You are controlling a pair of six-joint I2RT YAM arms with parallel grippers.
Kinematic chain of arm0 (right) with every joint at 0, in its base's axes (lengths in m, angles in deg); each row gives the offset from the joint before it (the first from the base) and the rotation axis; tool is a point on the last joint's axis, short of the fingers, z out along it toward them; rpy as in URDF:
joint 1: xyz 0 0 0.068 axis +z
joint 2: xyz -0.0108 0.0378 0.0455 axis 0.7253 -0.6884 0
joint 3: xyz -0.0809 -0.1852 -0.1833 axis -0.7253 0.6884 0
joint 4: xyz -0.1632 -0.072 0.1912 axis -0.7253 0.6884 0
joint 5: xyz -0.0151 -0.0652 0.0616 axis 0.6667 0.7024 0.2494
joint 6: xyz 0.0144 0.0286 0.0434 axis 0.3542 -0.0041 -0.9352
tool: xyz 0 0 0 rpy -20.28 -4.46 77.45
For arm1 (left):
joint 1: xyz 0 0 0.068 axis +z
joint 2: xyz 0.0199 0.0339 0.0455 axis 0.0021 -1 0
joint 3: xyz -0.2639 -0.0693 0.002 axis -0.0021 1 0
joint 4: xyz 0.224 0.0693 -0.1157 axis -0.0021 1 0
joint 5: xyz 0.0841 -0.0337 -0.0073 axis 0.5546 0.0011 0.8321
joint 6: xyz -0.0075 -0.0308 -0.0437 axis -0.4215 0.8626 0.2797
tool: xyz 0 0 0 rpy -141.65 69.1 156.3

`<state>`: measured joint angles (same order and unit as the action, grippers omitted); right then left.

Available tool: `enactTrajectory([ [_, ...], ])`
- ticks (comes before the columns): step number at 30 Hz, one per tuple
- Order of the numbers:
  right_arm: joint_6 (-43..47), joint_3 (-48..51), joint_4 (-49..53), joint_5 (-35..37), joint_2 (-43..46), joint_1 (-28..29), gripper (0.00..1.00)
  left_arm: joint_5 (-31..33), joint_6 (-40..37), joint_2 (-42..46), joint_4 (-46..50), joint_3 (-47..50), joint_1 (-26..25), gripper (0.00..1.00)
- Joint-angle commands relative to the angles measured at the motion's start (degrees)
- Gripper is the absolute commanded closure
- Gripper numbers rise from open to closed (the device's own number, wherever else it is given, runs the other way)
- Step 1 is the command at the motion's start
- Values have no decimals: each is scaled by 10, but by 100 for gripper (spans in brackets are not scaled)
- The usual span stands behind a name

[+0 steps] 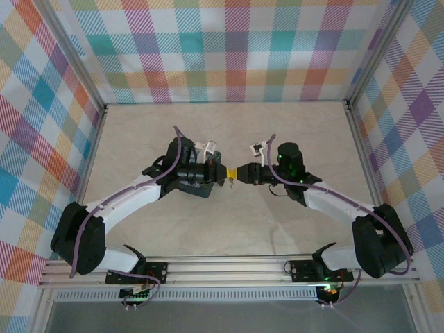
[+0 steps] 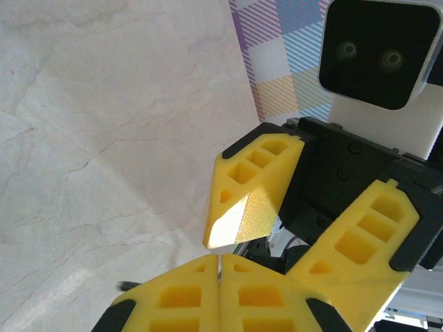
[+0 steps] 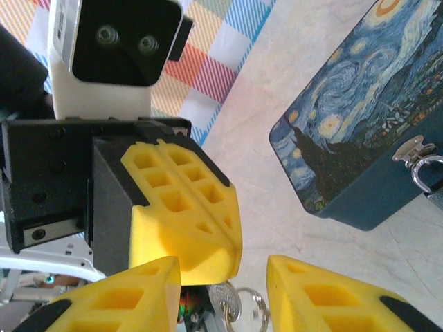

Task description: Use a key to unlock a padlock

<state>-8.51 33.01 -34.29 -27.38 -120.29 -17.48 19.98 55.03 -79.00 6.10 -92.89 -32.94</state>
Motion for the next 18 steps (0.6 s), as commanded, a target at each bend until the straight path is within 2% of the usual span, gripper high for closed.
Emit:
enactTrajectory([
  [1, -74, 15, -82, 24, 4, 8, 62, 4, 14, 9, -33, 5, 8, 100],
  [9, -117, 70, -117, 59, 31, 20, 61, 21, 37, 12, -63, 16, 14, 100],
  [18, -160, 83, -176, 80, 23, 32, 67, 9, 65, 6, -119, 35, 14, 100],
])
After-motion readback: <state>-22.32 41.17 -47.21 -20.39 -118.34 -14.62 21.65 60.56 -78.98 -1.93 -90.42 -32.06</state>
